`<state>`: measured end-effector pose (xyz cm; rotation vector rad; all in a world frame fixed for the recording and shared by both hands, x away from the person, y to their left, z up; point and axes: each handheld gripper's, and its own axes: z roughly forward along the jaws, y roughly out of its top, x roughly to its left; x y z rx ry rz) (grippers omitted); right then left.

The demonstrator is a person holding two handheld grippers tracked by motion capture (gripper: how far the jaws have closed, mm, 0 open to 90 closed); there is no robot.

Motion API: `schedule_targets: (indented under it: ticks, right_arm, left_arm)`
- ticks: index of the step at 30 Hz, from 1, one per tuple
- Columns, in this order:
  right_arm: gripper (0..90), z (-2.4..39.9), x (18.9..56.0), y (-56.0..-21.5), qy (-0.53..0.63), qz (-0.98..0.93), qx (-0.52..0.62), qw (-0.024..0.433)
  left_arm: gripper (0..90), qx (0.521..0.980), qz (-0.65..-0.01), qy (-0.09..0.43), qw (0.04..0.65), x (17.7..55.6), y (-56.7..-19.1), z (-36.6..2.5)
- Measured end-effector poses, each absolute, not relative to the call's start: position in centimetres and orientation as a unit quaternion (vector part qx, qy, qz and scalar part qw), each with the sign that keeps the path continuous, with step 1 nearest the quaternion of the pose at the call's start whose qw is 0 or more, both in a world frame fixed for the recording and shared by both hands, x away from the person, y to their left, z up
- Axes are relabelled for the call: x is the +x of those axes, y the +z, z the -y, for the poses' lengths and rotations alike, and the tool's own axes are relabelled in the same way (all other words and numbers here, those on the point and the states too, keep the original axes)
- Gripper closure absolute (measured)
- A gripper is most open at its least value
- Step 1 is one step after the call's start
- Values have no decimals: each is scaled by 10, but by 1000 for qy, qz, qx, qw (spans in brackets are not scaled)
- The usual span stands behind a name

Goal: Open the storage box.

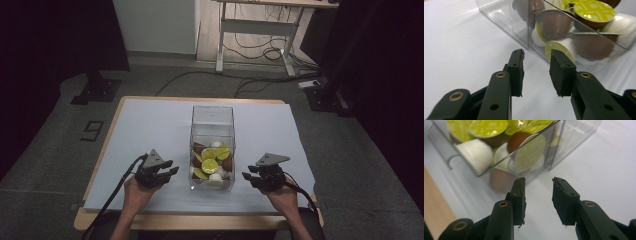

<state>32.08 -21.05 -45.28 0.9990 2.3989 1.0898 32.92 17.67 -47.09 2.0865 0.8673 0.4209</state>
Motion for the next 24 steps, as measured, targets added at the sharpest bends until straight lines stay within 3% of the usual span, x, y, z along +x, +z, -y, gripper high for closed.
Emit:
schedule_targets:
  ticks: [4,5,18,24]
  right_arm:
    - [576,215,330,-452,383,-836,356,165]
    - [529,216,334,-453,378,-836,358,172]
    - [309,225,346,-474,357,-838,376,168]
    - [238,228,347,-482,343,-843,378,170]
  left_arm:
    - [569,828,-344,167,411,335,-473,-174]
    - [529,827,-345,167,411,336,-474,-174]
    - [275,831,-353,162,398,345,-489,-174]
    - [205,826,-368,159,397,347,-496,-178]
